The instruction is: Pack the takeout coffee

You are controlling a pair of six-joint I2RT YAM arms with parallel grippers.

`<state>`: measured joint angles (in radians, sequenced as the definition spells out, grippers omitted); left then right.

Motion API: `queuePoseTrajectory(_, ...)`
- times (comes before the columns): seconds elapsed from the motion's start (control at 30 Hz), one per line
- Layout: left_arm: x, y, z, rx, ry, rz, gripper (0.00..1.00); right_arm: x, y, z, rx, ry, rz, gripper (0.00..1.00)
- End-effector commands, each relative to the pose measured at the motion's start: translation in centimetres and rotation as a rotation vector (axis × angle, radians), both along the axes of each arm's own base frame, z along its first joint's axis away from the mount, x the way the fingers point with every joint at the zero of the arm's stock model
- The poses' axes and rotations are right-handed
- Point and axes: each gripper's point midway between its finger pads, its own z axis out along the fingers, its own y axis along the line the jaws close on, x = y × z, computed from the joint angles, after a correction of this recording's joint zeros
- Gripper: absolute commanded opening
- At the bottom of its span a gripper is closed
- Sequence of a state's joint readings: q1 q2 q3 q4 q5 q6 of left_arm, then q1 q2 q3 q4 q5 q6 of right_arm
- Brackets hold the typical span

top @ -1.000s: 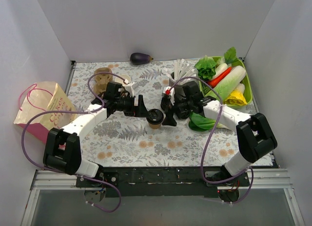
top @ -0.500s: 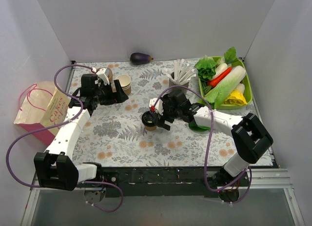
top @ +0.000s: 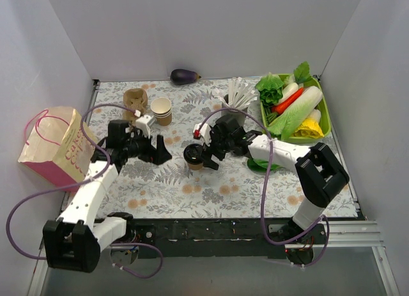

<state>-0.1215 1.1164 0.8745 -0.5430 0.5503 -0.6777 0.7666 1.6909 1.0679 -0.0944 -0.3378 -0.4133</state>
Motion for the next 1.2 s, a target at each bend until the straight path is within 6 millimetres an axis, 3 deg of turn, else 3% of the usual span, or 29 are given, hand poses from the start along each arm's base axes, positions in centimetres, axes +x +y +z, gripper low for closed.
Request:
queuePoseTrajectory(0.0,-4.5,-2.9,-1.6,-0.003,-0.226,-0.338,0.87,0.2,-2.2,3.6,0.005,0.038,-0.060,0.98)
queuePoseTrajectory(0.07,-4.6,-3.5,-2.6,0.018,-0.241,-0.362,0.88,0.5,-3.8,4.5,0.016,0.061,-0.107,0.98)
queuePoseTrajectory(0.1,-5.2,-4.2,-3.6,0.019,-0.223,-0.385,0.98,0.5,-4.4,4.8,0.020,0.069,-0.123,0.98)
queuePoseTrajectory(0.27,-4.6,-6.5,-4.8,0.059,-0.293,-0.404,0.98,0.7,-7.6,6.3,0.029,0.081,-0.191,0.98)
queuePoseTrajectory(0.4,-3.8,-7.8,-6.1,0.118,-0.339,-0.386,0.98,-0.4,-7.8,6.2,0.051,0.084,-0.165,0.98)
queuePoseTrajectory(0.53,-2.8,-9.3,-5.8,0.114,-0.407,-0.381,0.98,-0.8,-7.7,6.1,0.074,0.097,-0.173,0.98)
queuePoseTrajectory(0.87,-0.5,-11.7,-7.7,0.101,-0.348,-0.294,0.98,0.0,-8.2,6.1,0.059,0.062,-0.197,0.98)
queuePoseTrajectory(1.17,3.4,-11.1,-7.9,0.150,-0.359,-0.117,0.98,0.3,-9.0,5.9,0.051,0.056,-0.224,0.98)
